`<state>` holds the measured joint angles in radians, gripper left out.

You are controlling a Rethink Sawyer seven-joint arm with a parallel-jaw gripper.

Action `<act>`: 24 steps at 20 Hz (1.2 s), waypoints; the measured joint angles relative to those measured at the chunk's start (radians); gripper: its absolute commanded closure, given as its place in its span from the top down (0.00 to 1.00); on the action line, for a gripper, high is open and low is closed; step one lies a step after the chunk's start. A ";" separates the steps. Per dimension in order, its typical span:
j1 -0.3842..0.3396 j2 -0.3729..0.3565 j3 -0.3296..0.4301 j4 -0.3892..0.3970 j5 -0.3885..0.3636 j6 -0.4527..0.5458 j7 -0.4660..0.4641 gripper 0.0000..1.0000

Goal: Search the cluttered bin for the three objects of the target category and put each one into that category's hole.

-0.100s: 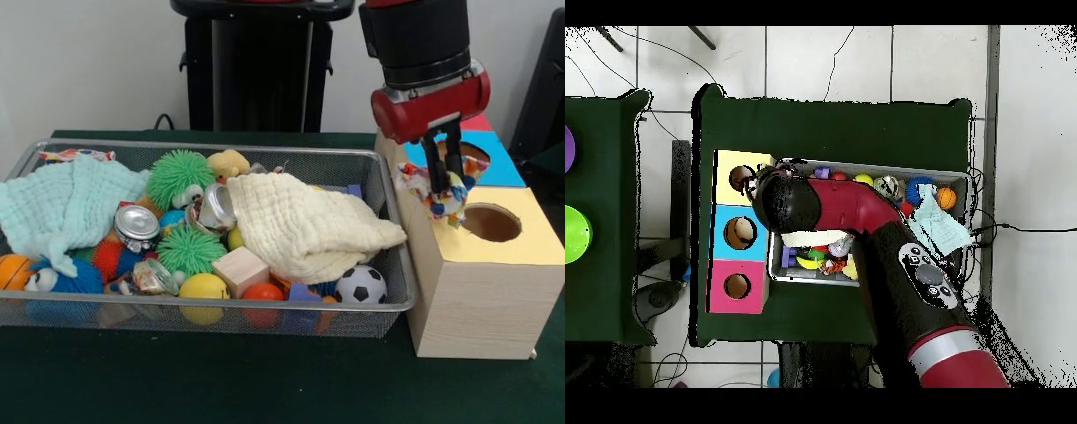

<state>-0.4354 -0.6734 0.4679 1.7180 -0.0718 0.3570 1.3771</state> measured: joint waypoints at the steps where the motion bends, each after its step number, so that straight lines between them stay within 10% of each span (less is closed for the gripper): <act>1: -0.001 0.005 0.001 0.003 0.005 -0.023 0.001 0.00; 24: -0.004 0.038 0.011 0.087 0.187 -0.119 0.027 0.00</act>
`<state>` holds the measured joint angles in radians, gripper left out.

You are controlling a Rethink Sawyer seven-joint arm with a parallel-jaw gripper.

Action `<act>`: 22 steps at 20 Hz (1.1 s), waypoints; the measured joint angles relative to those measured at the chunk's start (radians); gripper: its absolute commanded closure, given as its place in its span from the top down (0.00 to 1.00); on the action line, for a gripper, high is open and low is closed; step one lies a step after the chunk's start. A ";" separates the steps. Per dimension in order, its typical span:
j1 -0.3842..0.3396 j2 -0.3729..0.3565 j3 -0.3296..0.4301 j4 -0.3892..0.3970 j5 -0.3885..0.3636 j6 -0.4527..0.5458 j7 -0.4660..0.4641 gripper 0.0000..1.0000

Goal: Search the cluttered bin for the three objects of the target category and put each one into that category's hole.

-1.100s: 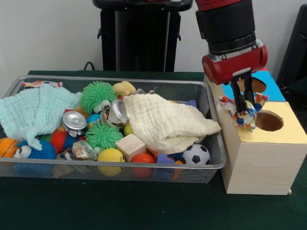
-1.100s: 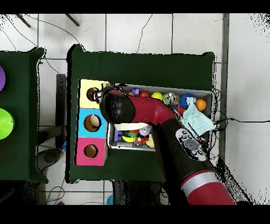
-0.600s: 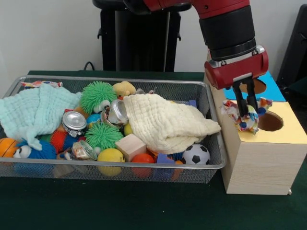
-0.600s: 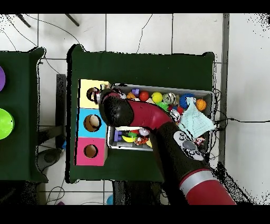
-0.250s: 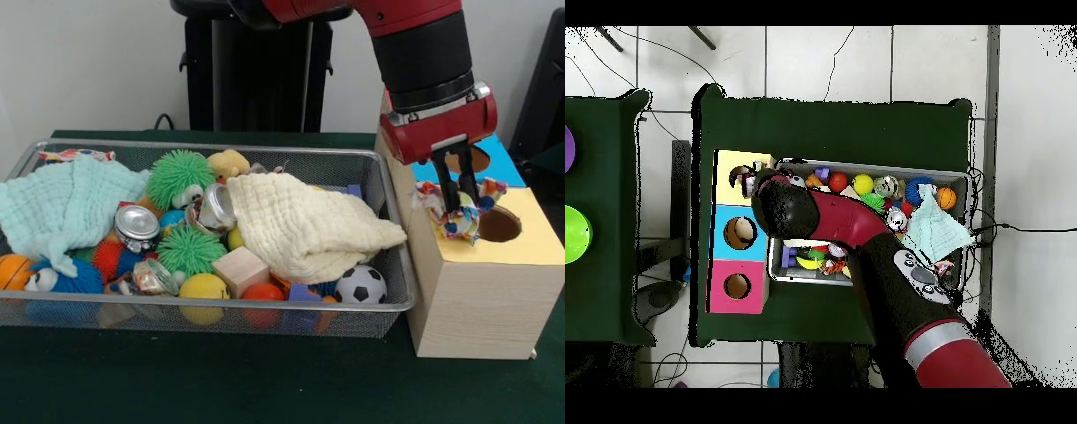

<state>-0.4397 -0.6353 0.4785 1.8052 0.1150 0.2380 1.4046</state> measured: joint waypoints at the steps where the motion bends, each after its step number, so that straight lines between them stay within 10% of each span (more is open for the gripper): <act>1: 0.000 0.001 0.001 0.002 0.007 0.002 0.000 0.00; 22: -0.073 0.074 0.122 0.060 0.017 -0.055 0.000 0.00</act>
<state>-0.5131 -0.5611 0.6005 1.8649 0.1322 0.1828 1.4046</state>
